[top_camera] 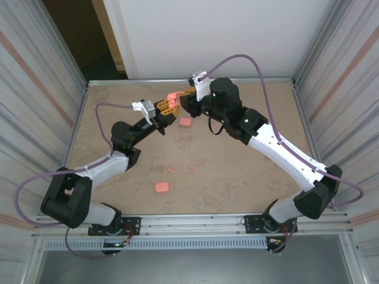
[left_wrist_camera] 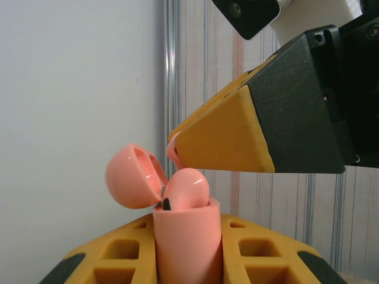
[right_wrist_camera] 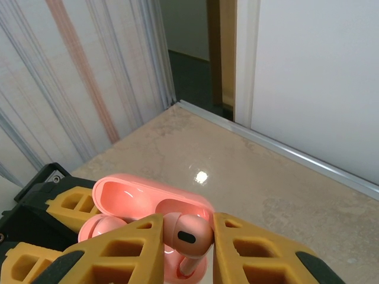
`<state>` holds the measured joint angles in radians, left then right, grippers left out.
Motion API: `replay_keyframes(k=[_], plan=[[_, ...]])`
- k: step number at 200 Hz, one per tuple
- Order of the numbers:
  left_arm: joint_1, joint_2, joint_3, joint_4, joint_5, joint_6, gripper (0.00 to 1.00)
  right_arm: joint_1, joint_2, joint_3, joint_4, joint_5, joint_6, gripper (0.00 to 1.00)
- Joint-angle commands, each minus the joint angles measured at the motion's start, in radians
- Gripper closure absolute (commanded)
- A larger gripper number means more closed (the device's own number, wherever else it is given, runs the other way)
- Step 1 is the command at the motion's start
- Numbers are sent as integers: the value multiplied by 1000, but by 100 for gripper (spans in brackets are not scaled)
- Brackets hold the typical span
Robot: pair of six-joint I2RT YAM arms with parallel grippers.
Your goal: Insert wireless bluetooth earbuds into charging case
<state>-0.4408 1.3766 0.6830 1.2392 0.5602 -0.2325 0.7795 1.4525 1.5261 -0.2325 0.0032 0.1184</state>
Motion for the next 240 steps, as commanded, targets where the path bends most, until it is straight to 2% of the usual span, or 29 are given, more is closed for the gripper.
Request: replay_keyframes(k=[1,57,170,240], plan=[[-5,-7,23,59,19,-4,100,7,2,4,-9,10,-21,76],[-6,-8,23,59,19,-4,100,9,5,-1,-22,35,-27,76],[-6,-12,19,62,19,-3,100,23,7,-2,-46,0,-24,75],[-7,-13,21,63,21,-3,100,24,-1,8,-32,-31,-9,63]])
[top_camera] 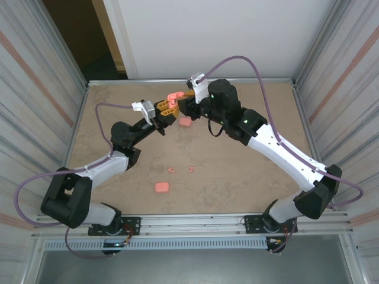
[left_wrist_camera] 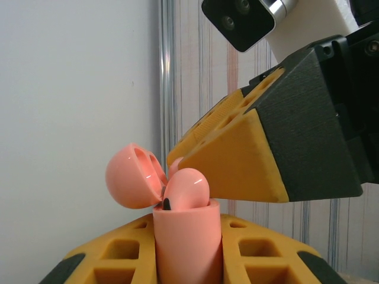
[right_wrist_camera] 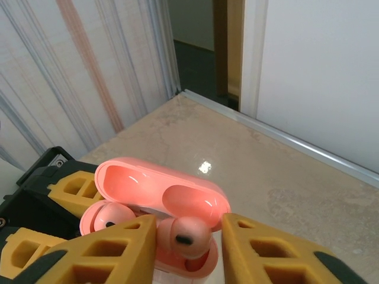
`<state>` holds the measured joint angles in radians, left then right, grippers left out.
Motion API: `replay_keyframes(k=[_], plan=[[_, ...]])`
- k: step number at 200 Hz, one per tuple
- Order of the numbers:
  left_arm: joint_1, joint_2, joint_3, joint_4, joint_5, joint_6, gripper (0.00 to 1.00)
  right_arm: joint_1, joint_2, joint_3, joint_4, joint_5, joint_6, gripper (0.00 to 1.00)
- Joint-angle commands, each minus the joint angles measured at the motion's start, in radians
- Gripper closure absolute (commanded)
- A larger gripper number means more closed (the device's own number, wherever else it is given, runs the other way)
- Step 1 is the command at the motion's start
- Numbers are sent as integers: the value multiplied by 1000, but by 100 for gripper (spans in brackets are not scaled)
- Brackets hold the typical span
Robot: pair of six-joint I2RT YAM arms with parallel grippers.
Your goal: Insert wireless bluetooth earbuds into charging case
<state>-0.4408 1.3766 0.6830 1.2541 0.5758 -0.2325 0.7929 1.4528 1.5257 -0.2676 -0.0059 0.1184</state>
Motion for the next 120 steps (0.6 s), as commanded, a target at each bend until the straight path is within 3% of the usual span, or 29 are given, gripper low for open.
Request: replay_keyframes(k=[1,120], plan=[[-6,-13,20,48,6,-3,100,10,-2,8,4,-22,-9,63],[-6,-13,20,60,10,-10,100,-21,-82,0,71,-93,34,30]])
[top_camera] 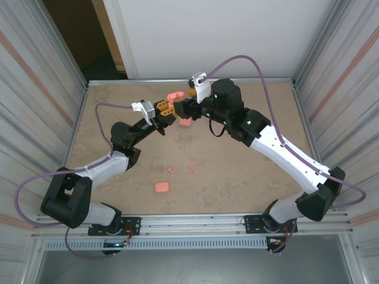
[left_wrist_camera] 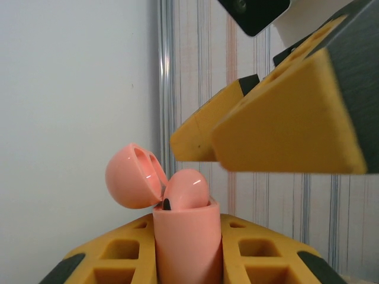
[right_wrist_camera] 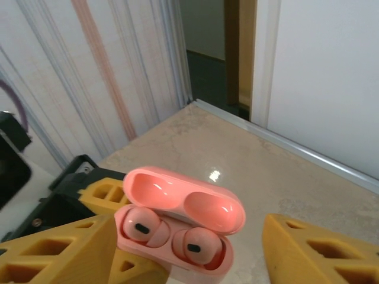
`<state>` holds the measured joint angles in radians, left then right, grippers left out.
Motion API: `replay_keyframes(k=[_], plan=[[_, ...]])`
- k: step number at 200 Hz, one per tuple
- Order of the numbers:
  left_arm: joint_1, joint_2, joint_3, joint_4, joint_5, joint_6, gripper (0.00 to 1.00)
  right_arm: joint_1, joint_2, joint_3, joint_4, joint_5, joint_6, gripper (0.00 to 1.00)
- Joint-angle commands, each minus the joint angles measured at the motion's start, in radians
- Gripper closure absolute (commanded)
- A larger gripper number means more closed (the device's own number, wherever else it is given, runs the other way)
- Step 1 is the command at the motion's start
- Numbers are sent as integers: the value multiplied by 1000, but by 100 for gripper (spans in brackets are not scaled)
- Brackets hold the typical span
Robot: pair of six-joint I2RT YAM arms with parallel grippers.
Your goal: Insert wireless bluetooth earbuds into charging case
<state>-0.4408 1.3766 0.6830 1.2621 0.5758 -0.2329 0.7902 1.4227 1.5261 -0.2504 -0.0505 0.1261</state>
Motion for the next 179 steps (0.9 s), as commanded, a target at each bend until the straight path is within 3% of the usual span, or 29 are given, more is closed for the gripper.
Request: replay_keyframes(k=[1,45,69,100,127,138,179], plan=[[-6,-13,21,52,10,-9,100,-20,-53,-3,56,-51,28,30],[-6,-1,23,75,13,-26,100,-76,-100,-58,92,-117,82,29],[-7,9,28,106,16,-51,100,-141,-131,-107,125,-228,143,28],[-7,39,64,152,61,-132,100,-276,-195,-216,241,-457,267,15],[-21,55,97,152,85,-157,100,-362,-241,-313,343,-580,354,4],[-28,57,105,152,92,-163,100,-370,-250,-334,355,-601,359,0],[-41,84,155,152,127,-227,100,-368,-242,-352,428,-713,401,1]])
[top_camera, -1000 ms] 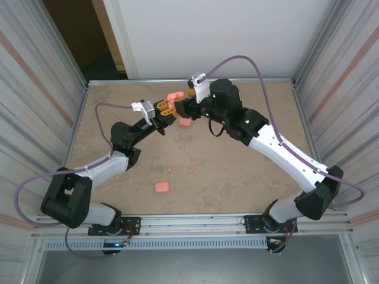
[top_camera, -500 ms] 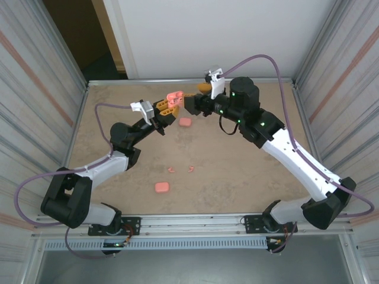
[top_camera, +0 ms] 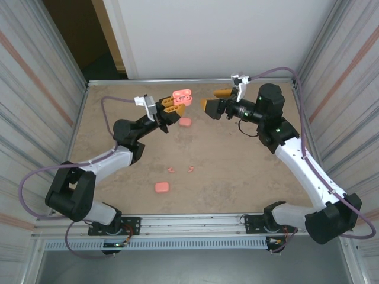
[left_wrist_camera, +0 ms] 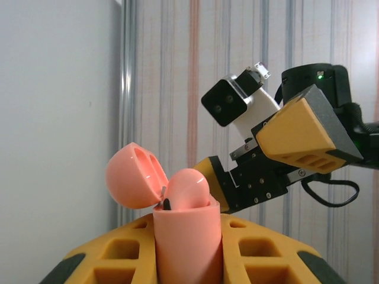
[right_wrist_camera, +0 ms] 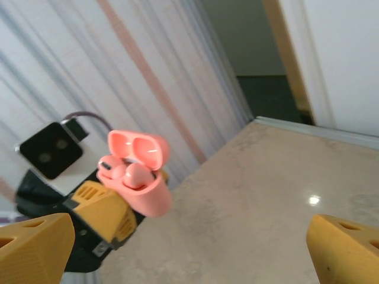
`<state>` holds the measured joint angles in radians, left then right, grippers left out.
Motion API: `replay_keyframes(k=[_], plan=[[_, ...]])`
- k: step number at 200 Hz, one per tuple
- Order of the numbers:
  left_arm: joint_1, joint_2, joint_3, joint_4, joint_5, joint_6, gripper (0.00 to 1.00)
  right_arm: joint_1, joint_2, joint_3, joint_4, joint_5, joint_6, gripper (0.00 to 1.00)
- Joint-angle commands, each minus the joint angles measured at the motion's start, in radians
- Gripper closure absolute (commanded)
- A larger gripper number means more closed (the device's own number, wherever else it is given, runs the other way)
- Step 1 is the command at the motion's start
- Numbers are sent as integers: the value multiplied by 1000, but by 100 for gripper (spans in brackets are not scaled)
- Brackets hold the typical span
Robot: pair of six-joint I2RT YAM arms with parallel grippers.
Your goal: Insert wireless bluetooth earbuds into charging case
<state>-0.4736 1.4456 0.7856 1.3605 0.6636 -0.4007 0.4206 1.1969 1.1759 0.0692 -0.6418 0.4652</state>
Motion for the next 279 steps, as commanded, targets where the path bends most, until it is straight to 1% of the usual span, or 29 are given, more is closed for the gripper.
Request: replay_keyframes(k=[1,18,46,75,141,171,209,246,279], plan=[[-9,15,54,54,40,-60,100,0,-16,-2,109,-123,64,1],[-15,27,69,55,44,-76,100,6,-3,4,130,-139,75,1],[-28,43,88,54,51,-85,100,21,35,53,115,-147,76,1],[-37,54,99,54,54,-90,100,53,72,83,117,-146,74,1],[-37,76,107,54,50,-93,100,96,122,152,138,-165,56,1],[-37,81,112,53,48,-98,100,95,103,143,144,-172,41,0],[-37,83,107,42,28,-90,100,94,57,109,148,-180,15,2],[-37,71,101,14,20,-65,100,94,13,73,149,-167,-10,3],[-37,64,98,3,14,-58,100,88,-9,60,105,-139,-34,3]])
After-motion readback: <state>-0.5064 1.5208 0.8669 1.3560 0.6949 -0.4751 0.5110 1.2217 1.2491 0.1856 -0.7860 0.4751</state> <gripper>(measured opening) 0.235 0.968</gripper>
